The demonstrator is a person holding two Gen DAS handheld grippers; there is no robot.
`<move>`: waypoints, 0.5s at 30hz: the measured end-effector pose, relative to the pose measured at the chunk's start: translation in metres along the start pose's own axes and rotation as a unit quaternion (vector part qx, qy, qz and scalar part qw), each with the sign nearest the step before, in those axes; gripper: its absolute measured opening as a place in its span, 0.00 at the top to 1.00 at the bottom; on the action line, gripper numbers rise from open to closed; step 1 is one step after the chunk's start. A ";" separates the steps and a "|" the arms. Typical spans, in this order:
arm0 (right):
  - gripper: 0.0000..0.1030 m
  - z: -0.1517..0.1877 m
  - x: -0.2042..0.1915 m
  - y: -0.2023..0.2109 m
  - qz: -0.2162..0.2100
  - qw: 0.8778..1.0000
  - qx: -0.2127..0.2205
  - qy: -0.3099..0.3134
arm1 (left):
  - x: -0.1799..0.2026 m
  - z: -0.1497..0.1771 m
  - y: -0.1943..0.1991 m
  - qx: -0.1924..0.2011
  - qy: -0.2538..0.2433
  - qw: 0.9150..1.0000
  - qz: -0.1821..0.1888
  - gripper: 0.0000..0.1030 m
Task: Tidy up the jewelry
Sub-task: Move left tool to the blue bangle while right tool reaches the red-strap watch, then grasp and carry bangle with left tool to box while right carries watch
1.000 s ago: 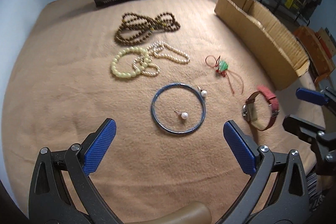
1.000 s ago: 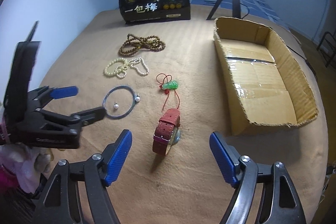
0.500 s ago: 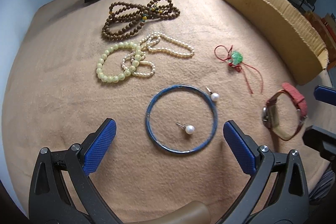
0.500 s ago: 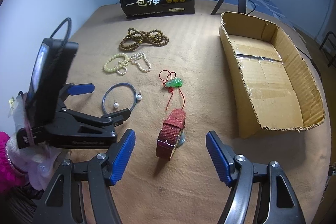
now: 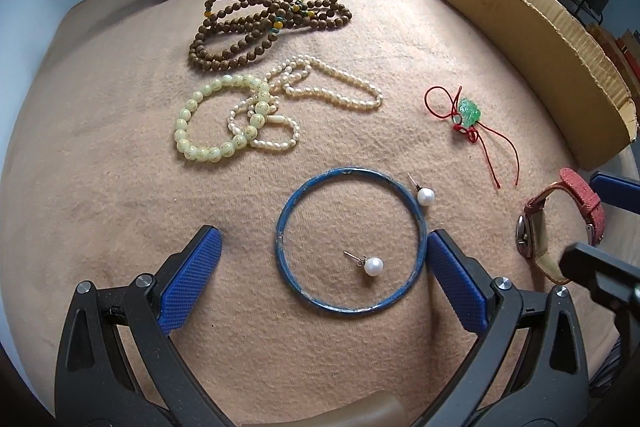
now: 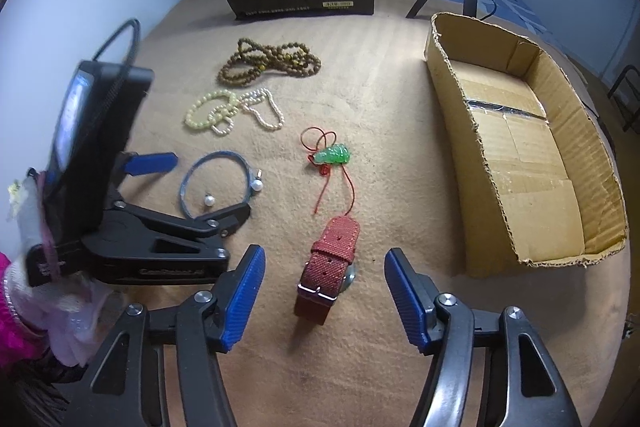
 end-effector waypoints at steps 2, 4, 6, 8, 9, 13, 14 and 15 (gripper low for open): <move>0.52 0.001 0.001 -0.004 -0.001 1.000 -0.005 -0.001 | 0.000 0.001 0.000 0.003 0.001 1.000 0.000 0.02; 0.61 0.001 0.003 -0.008 -0.003 1.000 -0.010 -0.005 | 0.000 0.001 0.002 0.006 0.000 1.000 0.002 0.06; 0.71 0.001 0.005 -0.009 -0.005 1.000 -0.012 -0.008 | 0.000 0.002 0.005 0.009 0.002 1.000 0.004 0.15; 0.77 0.001 0.005 -0.008 -0.009 1.000 -0.012 -0.010 | -0.001 0.002 0.008 0.009 0.006 1.000 0.007 0.21; 0.80 0.001 0.004 -0.008 -0.011 1.000 -0.012 -0.010 | -0.002 0.001 0.008 0.010 0.008 1.000 0.008 0.26; 0.80 0.000 0.002 -0.005 -0.011 1.000 -0.006 -0.002 | -0.004 0.000 0.010 0.009 0.016 1.000 0.015 0.27; 0.80 0.000 0.001 -0.004 -0.009 1.000 -0.005 0.001 | -0.005 0.000 0.010 0.010 0.018 1.000 0.016 0.27; 0.81 -0.001 0.000 -0.003 -0.009 1.000 -0.003 0.002 | -0.005 0.000 0.010 0.010 0.019 1.000 0.017 0.27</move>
Point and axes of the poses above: each gripper's, at about its wrist camera, not at the fingertips, and y roughly against the way its jaws point, x to its right, z to its underside, the point moved 9 cm from there along -y, roughly the way its jaws point, and after that the axes turned 8 degrees about -z, right-handed, at the moved point
